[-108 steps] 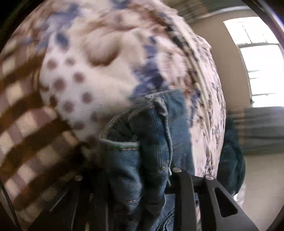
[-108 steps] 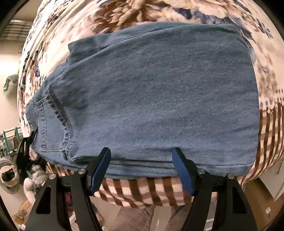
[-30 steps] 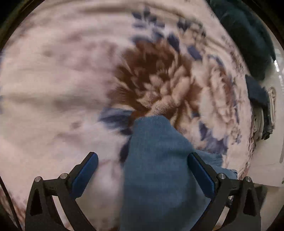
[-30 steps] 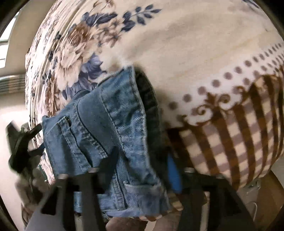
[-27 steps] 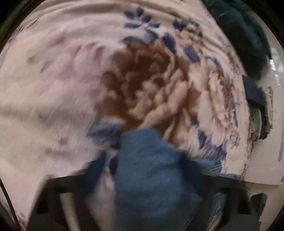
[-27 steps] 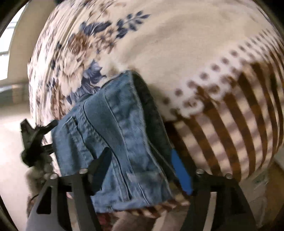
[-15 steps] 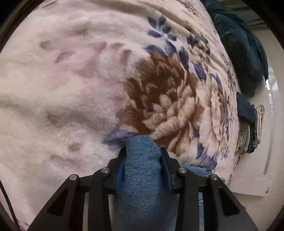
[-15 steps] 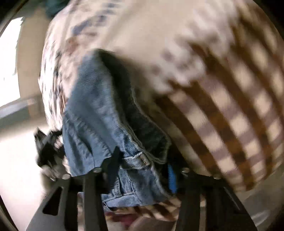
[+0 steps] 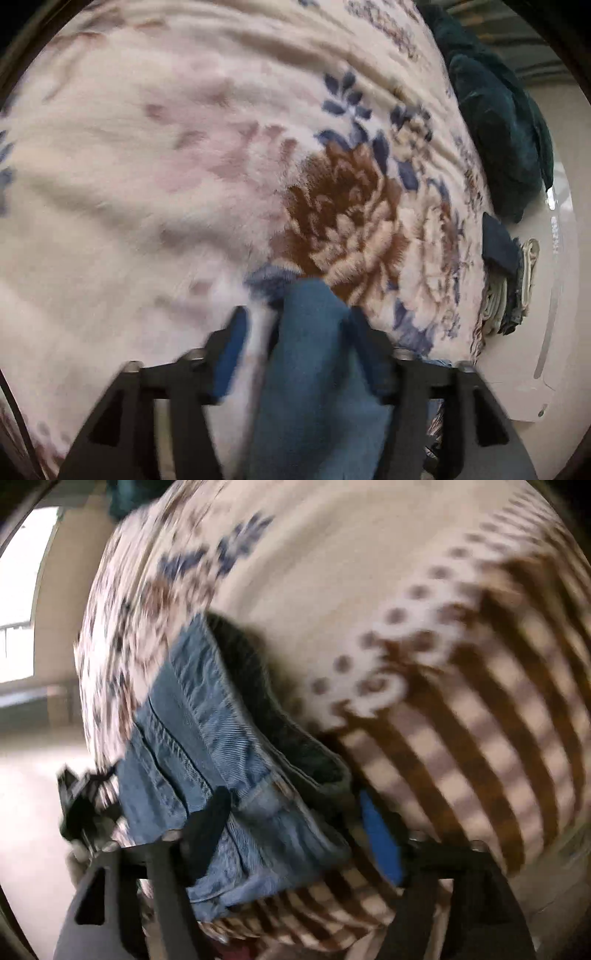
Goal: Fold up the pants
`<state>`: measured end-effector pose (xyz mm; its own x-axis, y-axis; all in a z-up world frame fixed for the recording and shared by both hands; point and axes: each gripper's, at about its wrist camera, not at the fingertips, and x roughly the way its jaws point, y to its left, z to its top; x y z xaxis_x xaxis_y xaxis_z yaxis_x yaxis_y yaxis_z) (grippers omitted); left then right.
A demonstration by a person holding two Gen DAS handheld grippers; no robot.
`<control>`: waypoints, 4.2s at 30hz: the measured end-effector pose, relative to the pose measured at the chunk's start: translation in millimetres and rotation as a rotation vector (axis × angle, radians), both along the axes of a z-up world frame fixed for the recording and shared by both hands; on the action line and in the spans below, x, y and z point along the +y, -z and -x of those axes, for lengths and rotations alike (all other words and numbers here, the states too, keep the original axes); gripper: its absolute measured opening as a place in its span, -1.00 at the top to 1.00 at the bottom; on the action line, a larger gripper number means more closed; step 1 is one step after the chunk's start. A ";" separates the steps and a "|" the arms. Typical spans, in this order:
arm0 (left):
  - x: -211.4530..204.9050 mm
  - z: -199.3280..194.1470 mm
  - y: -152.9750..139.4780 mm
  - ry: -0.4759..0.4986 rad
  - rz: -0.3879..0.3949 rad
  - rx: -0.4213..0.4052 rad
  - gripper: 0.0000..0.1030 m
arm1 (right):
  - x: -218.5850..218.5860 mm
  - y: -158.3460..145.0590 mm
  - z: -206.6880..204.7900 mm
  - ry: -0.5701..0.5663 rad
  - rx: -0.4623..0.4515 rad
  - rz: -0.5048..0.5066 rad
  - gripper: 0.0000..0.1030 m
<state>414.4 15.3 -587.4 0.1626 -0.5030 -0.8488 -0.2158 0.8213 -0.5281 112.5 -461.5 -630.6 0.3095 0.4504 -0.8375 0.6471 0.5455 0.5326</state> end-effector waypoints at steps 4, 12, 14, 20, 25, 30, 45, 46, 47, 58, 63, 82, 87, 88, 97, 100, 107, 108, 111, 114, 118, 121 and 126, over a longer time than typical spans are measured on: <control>-8.9 42.4 -18.0 0.013 0.053 -0.012 -0.40 | 8.6 -8.1 26.4 0.103 -0.024 -0.103 -0.46; -17.4 73.2 27.0 0.080 -0.055 0.068 -0.59 | 60.4 42.2 14.5 0.071 0.102 -0.136 -0.17; -18.6 69.1 16.0 0.095 -0.043 0.032 -0.59 | 62.2 38.6 14.3 0.081 0.046 -0.182 -0.34; -31.3 69.0 39.6 0.116 0.201 0.052 -0.82 | 91.0 67.6 9.2 0.070 -0.083 -0.427 -0.55; -47.6 66.5 54.6 0.157 0.176 0.065 -0.83 | 97.7 97.2 -7.0 0.211 -0.171 -0.495 -0.68; -52.4 64.2 54.6 0.189 0.176 0.061 -0.82 | 112.7 82.7 -30.3 0.139 -0.243 -0.441 -0.68; -42.7 74.2 -48.0 0.258 0.197 -0.102 0.38 | 153.9 -4.0 -50.7 0.161 -0.238 -0.169 0.31; -36.7 72.0 -57.8 0.259 0.212 -0.103 0.38 | 156.6 -14.1 -48.0 0.163 -0.248 -0.166 0.31; -30.9 69.6 -65.2 0.261 0.221 -0.106 0.38 | 160.5 -24.9 -51.7 0.159 -0.259 -0.155 0.31; 37.0 -58.4 -140.0 0.196 0.227 -0.249 0.38 | 212.5 -117.6 -171.1 0.081 -0.435 -0.133 0.31; 56.3 -172.0 -138.5 0.173 0.193 -0.314 0.38 | 226.4 -125.1 -302.0 0.027 -0.518 -0.129 0.32; 145.6 -393.2 39.5 0.104 0.181 -0.158 0.10 | 282.7 57.1 -616.1 -0.160 -0.412 -0.196 -0.04; 140.7 -355.7 -0.5 0.103 -0.108 -0.180 -0.51 | 264.7 30.8 -600.9 -0.231 -0.311 -0.071 -0.77; 133.6 -342.1 -12.8 0.119 -0.244 -0.209 -0.66 | 263.8 21.7 -601.1 -0.261 -0.293 0.006 -0.77; 81.9 -268.7 -77.4 0.183 -0.593 -0.347 -0.90 | 301.9 -85.9 -572.2 -0.445 -0.173 0.727 -0.84; 71.8 -259.6 -98.3 0.183 -0.588 -0.365 -0.90 | 306.6 -109.2 -552.2 -0.438 -0.187 0.737 -0.84; 63.9 -220.4 -159.3 0.183 -0.585 -0.433 -0.90 | 325.1 -187.0 -479.7 -0.420 -0.238 0.795 -0.85; 64.0 -213.3 -167.5 0.184 -0.581 -0.439 -0.90 | 327.7 -199.3 -471.0 -0.418 -0.250 0.801 -0.85; 65.6 -184.3 -201.0 0.181 -0.578 -0.466 -0.90 | 335.2 -234.1 -442.4 -0.415 -0.273 0.823 -0.85; 67.3 -155.4 -231.5 0.176 -0.576 -0.484 -0.90 | 344.7 -270.8 -408.2 -0.417 -0.300 0.842 -0.85; 69.2 -115.2 -270.8 0.160 -0.574 -0.512 -0.90 | 350.9 -315.0 -361.8 -0.409 -0.330 0.845 -0.85; 69.1 -80.1 -303.4 0.146 -0.573 -0.526 -0.90 | 352.4 -349.1 -325.4 -0.400 -0.346 0.839 -0.85; 64.2 -21.9 -357.8 0.128 -0.578 -0.570 -0.90 | 355.8 -413.2 -264.3 -0.399 -0.402 0.849 -0.85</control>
<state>436.3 79.5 -229.7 0.6184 -0.0562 -0.7838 0.0718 0.9973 -0.0148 376.8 -105.7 -217.4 0.5958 -0.1117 -0.7954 0.1936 0.9811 0.0072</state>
